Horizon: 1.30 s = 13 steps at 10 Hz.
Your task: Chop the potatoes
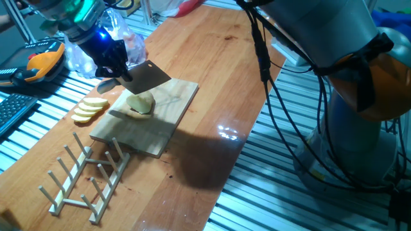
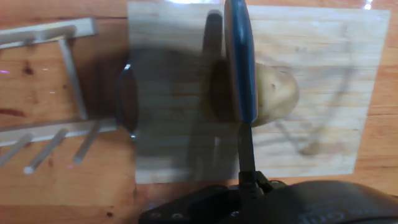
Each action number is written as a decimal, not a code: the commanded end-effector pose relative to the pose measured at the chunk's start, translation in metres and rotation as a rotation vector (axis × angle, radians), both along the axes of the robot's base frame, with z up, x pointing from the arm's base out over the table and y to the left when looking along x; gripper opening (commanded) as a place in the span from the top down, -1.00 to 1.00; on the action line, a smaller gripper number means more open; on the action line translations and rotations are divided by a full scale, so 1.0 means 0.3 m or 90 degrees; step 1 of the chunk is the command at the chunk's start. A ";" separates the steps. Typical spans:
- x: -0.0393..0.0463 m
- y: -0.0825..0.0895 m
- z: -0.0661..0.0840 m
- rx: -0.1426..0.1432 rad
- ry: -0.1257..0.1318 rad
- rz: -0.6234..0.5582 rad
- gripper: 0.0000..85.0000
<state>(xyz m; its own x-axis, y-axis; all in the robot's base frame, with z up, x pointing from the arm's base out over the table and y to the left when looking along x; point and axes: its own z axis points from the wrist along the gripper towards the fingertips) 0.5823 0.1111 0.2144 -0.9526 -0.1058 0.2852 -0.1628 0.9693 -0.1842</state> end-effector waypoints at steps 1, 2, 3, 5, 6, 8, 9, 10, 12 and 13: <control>0.000 0.001 0.000 0.003 0.000 0.000 1.00; 0.000 0.001 0.000 0.004 0.000 -0.001 1.00; 0.000 0.001 0.000 0.007 -0.002 -0.003 1.00; 0.000 0.001 0.000 0.012 -0.010 -0.008 1.00; 0.000 0.001 0.000 0.014 -0.014 -0.007 1.00; 0.000 0.001 0.000 0.017 -0.014 -0.004 1.00; 0.000 0.001 0.000 0.016 -0.020 -0.008 1.00; 0.000 0.001 0.000 0.018 -0.037 -0.015 1.00; -0.001 -0.011 0.007 0.022 -0.077 -0.027 1.00; 0.003 -0.025 0.010 0.022 -0.091 -0.024 1.00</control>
<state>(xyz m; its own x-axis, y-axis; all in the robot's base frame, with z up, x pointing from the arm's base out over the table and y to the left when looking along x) 0.5835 0.1029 0.2178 -0.9871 -0.0774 0.1403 -0.1003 0.9814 -0.1637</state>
